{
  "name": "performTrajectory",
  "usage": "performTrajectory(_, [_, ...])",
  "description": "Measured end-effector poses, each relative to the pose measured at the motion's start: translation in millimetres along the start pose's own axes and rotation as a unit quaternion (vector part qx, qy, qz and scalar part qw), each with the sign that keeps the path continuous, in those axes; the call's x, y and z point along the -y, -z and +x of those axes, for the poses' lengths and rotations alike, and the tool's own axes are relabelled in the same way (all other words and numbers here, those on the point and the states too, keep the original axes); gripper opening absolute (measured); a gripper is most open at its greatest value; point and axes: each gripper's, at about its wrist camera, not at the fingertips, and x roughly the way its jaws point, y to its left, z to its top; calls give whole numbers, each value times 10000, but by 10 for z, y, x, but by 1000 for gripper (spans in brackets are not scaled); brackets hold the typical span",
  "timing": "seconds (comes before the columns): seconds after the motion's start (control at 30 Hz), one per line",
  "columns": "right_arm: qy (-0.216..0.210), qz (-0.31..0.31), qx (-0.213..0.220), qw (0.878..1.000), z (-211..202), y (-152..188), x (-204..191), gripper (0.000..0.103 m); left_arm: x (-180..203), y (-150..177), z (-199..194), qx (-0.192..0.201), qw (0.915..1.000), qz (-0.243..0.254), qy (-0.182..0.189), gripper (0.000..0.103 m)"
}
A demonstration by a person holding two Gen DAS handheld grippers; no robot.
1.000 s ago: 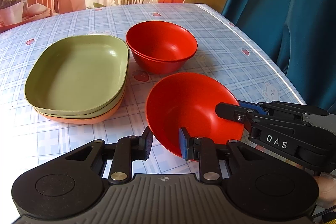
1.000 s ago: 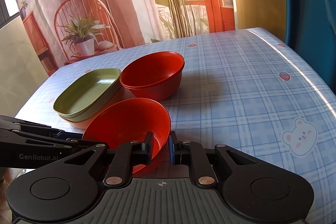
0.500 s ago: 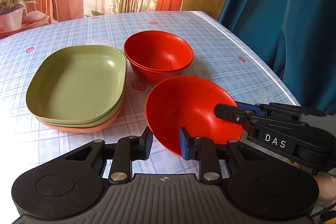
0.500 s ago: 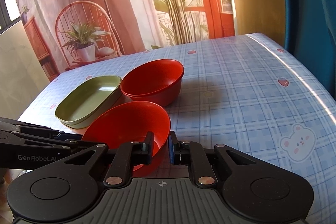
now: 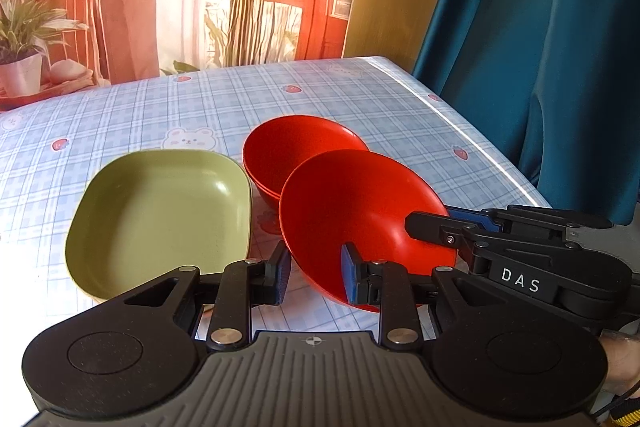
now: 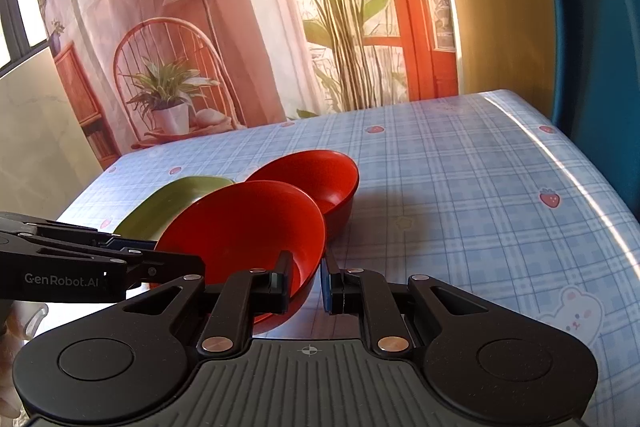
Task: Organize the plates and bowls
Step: 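Lower the held red bowl into the standing red bowl with the right gripper, then lift the nested red bowls with the right gripper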
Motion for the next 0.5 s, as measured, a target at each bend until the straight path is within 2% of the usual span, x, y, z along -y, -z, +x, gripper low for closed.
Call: performTrajectory(0.5, [-45,-158,288,9994,192,-424,45,14,-105,-309,106,146,9999,3,-10,29])
